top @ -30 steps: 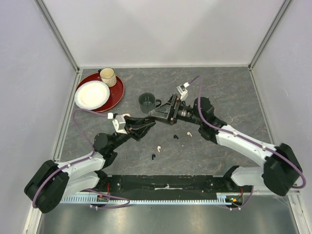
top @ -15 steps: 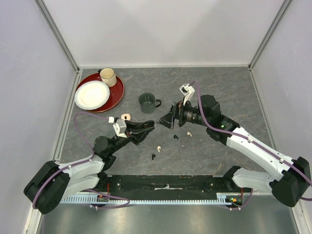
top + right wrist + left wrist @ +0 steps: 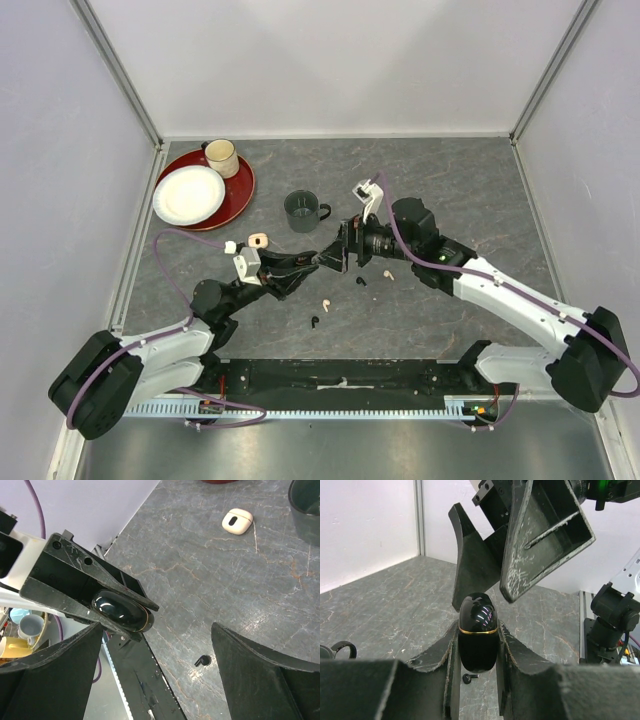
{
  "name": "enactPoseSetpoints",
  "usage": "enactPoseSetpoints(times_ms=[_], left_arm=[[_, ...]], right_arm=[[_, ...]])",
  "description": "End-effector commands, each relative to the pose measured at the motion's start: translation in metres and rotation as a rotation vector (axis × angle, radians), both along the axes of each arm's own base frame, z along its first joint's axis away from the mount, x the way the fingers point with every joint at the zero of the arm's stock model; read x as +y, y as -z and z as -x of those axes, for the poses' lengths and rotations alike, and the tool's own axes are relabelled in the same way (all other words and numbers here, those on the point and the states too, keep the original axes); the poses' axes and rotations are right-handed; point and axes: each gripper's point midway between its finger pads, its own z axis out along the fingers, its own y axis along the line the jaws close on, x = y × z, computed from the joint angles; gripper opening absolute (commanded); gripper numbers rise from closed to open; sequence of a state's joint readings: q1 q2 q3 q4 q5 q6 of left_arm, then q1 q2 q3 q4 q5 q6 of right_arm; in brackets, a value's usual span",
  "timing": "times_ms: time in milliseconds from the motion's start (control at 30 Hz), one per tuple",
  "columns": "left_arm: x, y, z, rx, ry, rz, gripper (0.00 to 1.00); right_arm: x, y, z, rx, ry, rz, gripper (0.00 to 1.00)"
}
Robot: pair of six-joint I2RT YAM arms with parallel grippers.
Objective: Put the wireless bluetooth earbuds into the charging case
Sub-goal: Open the charging case.
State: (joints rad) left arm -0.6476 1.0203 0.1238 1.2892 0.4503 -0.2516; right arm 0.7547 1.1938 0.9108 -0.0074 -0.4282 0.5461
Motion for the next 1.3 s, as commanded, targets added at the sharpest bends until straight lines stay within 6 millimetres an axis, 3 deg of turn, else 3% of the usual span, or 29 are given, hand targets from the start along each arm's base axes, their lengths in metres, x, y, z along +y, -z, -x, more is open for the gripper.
enactPoseSetpoints(times_ms=[0, 500, 967, 1267], left_arm=[[0.015, -0.083, 0.026, -0.337, 0.006, 0.197, 0.02], [0.014, -0.097, 0.052, -0.423, 0.105, 0.21, 0.02], [0.019, -0.099, 0.062, -0.449, 0.117, 0.22, 0.02], [0.02, -0.098, 0.063, -0.448, 0.119, 0.219, 0.02]], right_arm=[[0.009, -0.001, 0.003, -0.019, -0.033, -0.015, 0.96], [0.011, 0.008, -0.008, 0.017, 0.031, -0.003, 0.96], [0.018, -0.021, -0.011, -0.002, 0.03, -0.086, 0.97], [0.022, -0.025, -0.011, 0.034, 0.036, -0.124, 0.97]])
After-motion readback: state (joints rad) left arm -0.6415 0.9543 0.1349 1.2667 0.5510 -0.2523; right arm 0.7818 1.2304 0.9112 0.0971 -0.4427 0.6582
